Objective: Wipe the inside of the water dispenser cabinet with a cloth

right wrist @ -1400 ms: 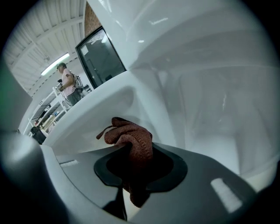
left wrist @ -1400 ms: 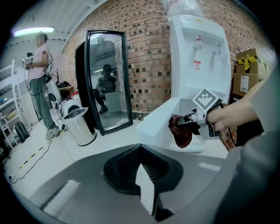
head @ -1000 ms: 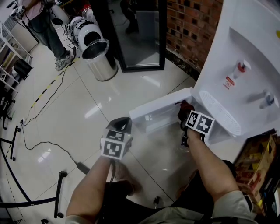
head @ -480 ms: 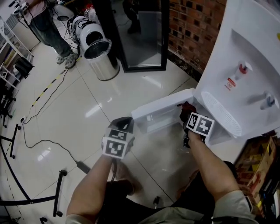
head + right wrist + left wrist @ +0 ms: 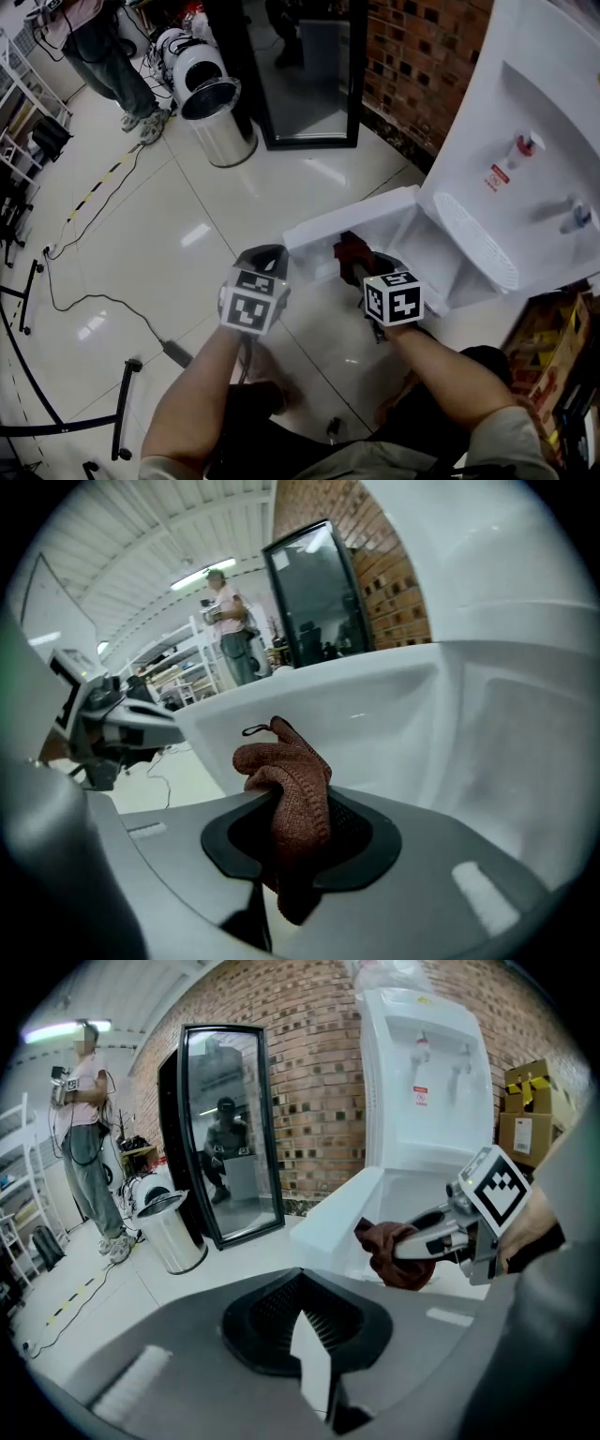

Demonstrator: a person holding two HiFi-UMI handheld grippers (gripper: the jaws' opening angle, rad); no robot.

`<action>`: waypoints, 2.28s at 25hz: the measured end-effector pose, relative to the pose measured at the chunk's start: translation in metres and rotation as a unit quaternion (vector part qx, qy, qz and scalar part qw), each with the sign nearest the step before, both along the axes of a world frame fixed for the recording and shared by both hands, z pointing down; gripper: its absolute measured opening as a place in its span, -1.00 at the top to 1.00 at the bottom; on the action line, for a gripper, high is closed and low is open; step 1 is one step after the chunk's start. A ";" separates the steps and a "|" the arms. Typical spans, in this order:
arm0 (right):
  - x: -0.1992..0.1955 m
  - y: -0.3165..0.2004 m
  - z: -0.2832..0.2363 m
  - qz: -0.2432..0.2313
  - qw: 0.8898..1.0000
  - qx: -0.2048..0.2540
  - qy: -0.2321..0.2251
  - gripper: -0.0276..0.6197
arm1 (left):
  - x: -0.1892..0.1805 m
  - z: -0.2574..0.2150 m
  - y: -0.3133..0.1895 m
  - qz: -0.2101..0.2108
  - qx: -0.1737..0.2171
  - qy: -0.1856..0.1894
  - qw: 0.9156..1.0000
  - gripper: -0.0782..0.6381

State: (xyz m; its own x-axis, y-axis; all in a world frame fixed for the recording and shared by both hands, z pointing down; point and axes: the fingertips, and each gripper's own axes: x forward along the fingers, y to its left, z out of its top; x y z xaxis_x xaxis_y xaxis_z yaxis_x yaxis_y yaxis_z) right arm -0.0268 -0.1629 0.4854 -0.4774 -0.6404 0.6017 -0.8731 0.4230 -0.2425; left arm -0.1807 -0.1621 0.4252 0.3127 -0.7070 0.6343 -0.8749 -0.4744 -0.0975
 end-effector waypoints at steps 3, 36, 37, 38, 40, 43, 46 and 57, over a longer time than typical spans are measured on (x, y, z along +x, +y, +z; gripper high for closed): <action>-0.039 0.024 0.005 -0.093 0.996 0.005 0.017 0.56 | -0.001 0.000 0.000 -0.001 0.001 -0.001 1.000 0.78; -0.080 -0.036 0.076 -0.070 0.996 -0.058 0.011 0.57 | -0.003 -0.003 -0.016 -0.012 0.004 0.007 1.000 0.78; -0.078 -0.039 0.076 -0.060 0.996 -0.060 0.006 0.57 | -0.004 -0.003 -0.017 -0.014 0.004 0.007 1.000 0.78; -0.077 -0.042 0.076 -0.051 0.997 -0.063 -0.001 0.57 | -0.004 -0.003 -0.017 -0.017 0.004 0.007 1.000 0.78; -0.076 -0.047 0.078 -0.034 0.997 -0.071 -0.017 0.57 | -0.004 -0.003 -0.018 -0.019 0.004 0.009 1.000 0.78; -0.071 -0.050 0.083 -0.012 0.996 -0.086 -0.029 0.57 | -0.005 -0.003 -0.019 -0.021 0.005 0.012 1.000 0.78; -0.061 -0.054 0.089 0.012 0.995 -0.092 -0.037 0.57 | -0.005 -0.002 -0.020 -0.022 0.005 0.013 1.000 0.78; 0.026 -0.074 0.081 0.150 0.984 -0.083 -0.050 0.57 | -0.006 -0.002 -0.023 -0.027 0.004 0.011 1.000 0.78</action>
